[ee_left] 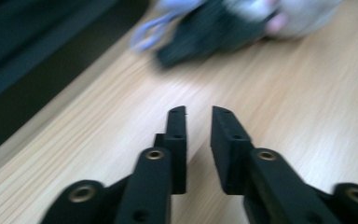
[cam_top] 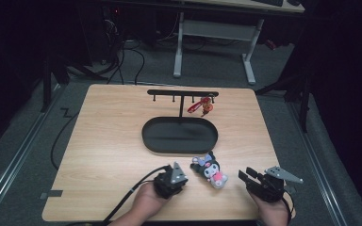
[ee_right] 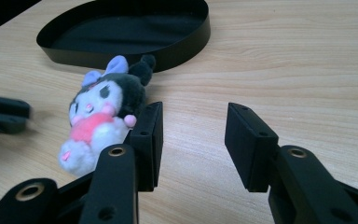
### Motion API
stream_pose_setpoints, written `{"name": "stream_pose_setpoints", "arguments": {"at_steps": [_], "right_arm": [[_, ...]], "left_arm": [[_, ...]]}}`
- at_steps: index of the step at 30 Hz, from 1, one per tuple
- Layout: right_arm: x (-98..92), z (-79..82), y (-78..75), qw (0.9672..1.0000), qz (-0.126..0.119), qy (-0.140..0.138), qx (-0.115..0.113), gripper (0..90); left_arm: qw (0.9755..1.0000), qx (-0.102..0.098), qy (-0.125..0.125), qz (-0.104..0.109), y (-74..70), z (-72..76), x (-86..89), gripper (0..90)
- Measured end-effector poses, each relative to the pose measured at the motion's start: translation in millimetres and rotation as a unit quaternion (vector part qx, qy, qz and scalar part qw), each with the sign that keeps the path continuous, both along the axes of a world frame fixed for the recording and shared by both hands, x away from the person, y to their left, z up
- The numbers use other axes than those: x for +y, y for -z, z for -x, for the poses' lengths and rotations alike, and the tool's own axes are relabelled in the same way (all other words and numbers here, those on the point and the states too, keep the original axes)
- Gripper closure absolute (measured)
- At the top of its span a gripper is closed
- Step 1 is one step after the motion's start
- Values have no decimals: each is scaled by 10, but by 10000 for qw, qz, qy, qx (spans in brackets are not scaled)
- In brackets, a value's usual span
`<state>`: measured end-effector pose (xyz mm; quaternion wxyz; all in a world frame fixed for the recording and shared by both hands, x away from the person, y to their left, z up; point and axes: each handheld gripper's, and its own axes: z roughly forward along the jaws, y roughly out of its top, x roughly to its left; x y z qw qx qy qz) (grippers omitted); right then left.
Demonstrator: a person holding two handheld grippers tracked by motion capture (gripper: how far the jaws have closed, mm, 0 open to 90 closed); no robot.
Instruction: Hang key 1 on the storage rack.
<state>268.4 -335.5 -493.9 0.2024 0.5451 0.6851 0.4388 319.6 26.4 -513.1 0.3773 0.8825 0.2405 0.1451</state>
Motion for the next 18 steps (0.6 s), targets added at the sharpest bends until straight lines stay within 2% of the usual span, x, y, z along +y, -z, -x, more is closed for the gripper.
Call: {"name": "stream_pose_setpoints", "arguments": {"at_steps": [5,8,9,11,12,13,15,18], "right_arm": [[4,-13,25,10000,32,22,47,576],[18,-26,46,9999,69,25,110,576],[23,-32,53,9999,78,39,130,575],[32,-45,65,9998,95,72,157,573],[39,-46,68,9998,88,92,167,572],[47,-50,72,9998,102,86,168,571],[65,-59,79,9997,144,72,183,569],[84,-68,87,9996,166,76,202,569]], "left_arm": [[9983,-70,-579,64,-33,-78,651,640],[9943,-244,-1027,120,40,-98,1012,554],[9935,-203,-1110,159,70,-107,1098,517],[9921,-2,-1244,169,77,-168,1207,416],[9909,-34,-1332,196,76,-186,1247,381],[9900,-55,-1390,252,83,-200,1279,374],[9886,66,-1461,357,96,-231,1308,348],[9898,33,-1366,402,96,-223,1300,316]]}}
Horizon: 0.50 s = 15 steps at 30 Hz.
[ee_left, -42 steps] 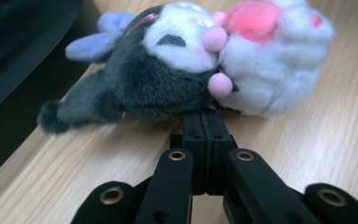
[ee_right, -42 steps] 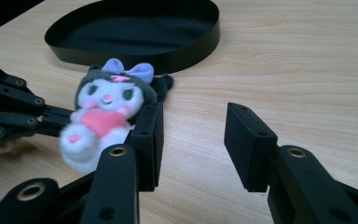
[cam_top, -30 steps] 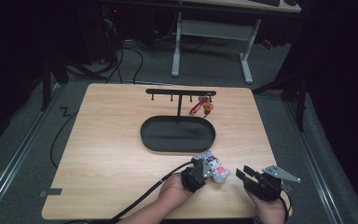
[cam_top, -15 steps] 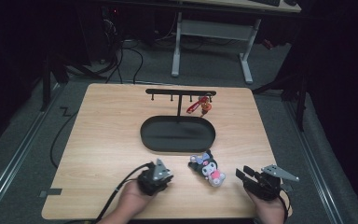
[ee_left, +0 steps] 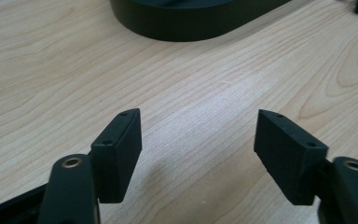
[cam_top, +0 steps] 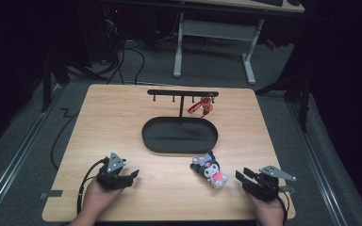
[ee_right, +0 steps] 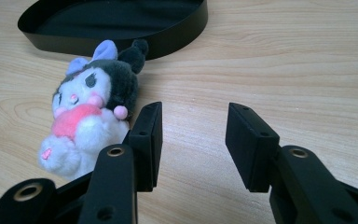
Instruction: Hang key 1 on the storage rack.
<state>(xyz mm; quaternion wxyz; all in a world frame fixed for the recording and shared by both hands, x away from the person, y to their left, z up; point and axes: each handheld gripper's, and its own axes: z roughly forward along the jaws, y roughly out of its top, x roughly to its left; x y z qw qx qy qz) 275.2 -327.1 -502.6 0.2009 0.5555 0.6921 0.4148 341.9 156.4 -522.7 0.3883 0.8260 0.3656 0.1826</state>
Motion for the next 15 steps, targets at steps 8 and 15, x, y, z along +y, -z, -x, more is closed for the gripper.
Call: {"name": "stream_pose_setpoints", "arguments": {"at_steps": [8,15], "right_arm": [[-11,0,25,10000,17,-31,50,566],[6,-7,45,9999,117,-109,42,573]], "left_arm": [[9998,-87,119,-116,6,24,-73,259],[9997,-108,146,-140,7,32,-90,242]]}}
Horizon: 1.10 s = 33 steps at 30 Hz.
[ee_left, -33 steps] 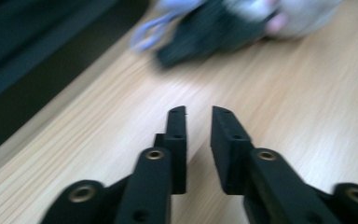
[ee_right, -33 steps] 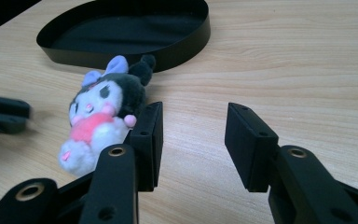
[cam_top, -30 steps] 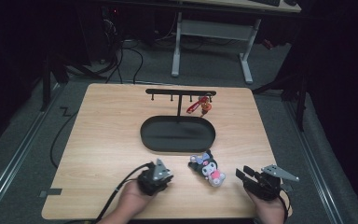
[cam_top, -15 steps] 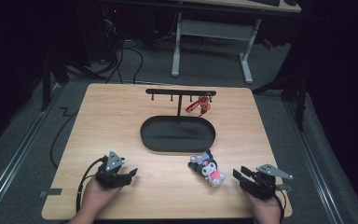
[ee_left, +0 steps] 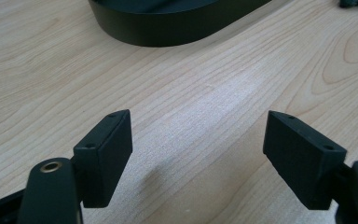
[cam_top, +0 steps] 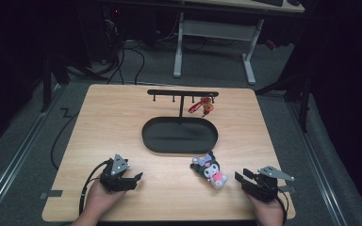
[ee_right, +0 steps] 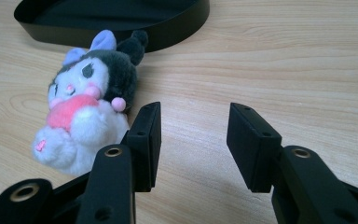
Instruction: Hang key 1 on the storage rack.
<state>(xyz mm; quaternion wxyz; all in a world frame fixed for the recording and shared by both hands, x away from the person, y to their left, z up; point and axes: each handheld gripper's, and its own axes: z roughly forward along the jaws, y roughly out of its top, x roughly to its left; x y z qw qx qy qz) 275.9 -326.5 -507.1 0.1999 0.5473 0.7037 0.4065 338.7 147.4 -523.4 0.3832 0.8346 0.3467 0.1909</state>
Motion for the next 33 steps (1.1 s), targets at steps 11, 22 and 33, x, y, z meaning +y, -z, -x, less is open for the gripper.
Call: {"name": "stream_pose_setpoints", "arguments": {"at_steps": [11,22,33], "right_arm": [[135,-95,-33,9983,542,-18,234,575],[181,-213,-211,9937,904,-33,666,500],[199,-286,-203,9849,1167,-308,1241,461]], "left_arm": [[9997,-61,215,8,-19,13,-40,232],[9991,-21,404,82,-22,12,-75,239],[9987,49,497,4,9,30,-109,240]]}}
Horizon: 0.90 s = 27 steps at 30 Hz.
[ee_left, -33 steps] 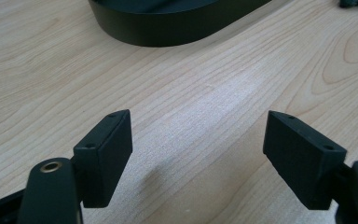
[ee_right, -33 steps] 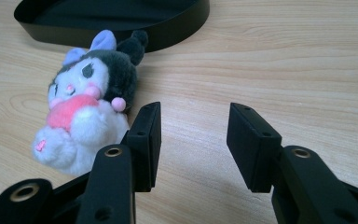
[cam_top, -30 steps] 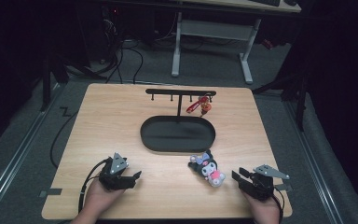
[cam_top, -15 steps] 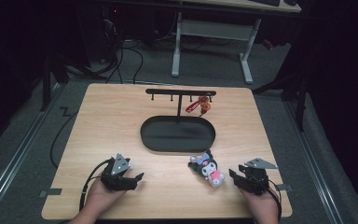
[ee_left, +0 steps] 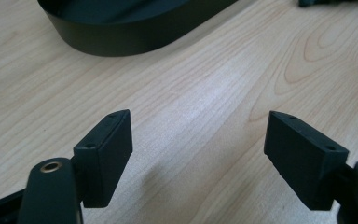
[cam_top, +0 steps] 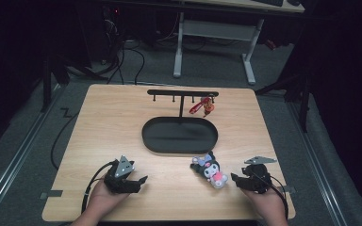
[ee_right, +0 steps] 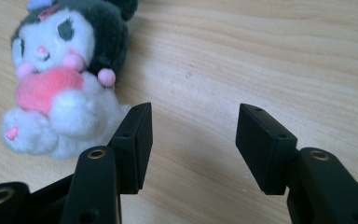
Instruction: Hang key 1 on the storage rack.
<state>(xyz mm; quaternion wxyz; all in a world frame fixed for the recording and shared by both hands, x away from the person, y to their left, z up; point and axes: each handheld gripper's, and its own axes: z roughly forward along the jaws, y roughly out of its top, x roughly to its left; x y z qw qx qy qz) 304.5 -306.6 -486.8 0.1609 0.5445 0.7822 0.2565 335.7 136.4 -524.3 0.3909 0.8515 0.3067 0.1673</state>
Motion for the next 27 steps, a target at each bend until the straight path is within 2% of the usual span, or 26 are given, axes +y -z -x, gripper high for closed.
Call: {"name": "stream_pose_setpoints", "arguments": {"at_steps": [3,13,18,27], "right_arm": [[-11,-15,-21,9999,106,-21,126,455],[-11,-69,-118,9978,201,-1,632,424],[25,-83,-163,9955,384,-102,856,415],[57,-127,-215,9889,688,-252,1291,399]], "left_arm": [[10000,17,15,-17,6,4,-1,240],[10000,41,38,-9,0,5,3,238],[10000,40,53,3,4,-2,0,235],[10000,42,62,5,2,-8,1,234]]}}
